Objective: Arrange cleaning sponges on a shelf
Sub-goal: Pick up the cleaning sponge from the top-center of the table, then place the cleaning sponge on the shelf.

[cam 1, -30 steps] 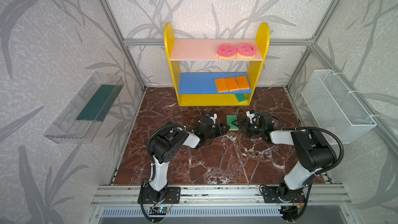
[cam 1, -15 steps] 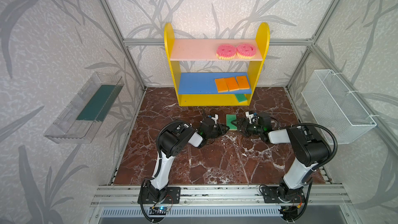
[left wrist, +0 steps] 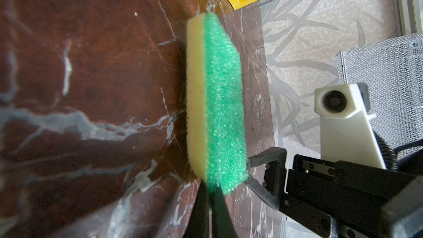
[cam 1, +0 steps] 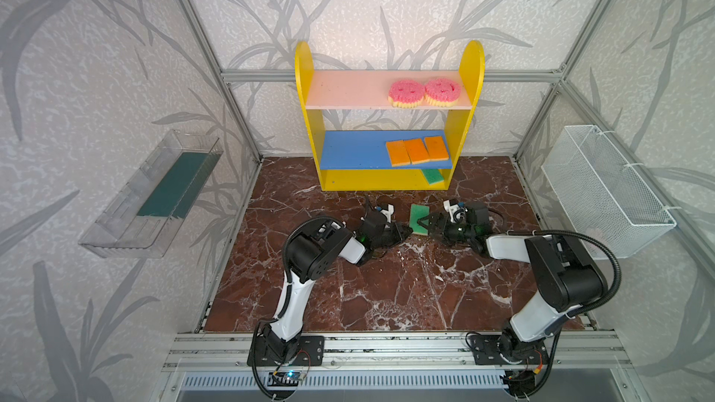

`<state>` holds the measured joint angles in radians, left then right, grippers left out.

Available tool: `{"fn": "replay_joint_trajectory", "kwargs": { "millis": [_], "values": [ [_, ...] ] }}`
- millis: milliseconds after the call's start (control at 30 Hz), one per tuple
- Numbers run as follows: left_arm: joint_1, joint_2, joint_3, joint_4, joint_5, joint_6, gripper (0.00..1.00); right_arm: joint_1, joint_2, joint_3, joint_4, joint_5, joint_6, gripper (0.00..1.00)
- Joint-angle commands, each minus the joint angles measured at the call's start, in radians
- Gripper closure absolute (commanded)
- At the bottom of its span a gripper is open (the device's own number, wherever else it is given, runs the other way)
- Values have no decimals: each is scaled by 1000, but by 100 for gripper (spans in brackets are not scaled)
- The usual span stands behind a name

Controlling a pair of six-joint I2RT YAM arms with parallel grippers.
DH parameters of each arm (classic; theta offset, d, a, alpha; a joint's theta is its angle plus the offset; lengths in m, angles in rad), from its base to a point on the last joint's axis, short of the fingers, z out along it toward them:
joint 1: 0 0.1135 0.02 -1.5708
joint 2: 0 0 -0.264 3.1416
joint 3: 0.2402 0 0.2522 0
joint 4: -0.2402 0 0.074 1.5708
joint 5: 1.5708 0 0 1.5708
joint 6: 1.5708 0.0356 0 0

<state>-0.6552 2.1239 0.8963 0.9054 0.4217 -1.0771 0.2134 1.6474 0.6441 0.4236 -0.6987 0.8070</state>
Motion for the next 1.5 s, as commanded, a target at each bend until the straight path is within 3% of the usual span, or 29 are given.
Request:
{"fn": "replay_joint_trajectory", "kwargs": {
  "millis": [0,200,667,967,1467],
  "values": [
    [14,-24,-13,7,-4,2,100,-11,-64,30,-149,71,-95,1],
    [19,-22,6,-6,2,5,100,-19,-105,44,-239,108,-140,1],
    [67,-35,137,-92,20,136,100,-46,-170,7,-235,132,-137,1],
    [117,68,271,-48,17,122,100,-75,-245,-28,-251,151,-129,1],
    [154,235,549,-190,28,147,100,-77,-309,-36,-298,173,-159,1]
  ]
}}
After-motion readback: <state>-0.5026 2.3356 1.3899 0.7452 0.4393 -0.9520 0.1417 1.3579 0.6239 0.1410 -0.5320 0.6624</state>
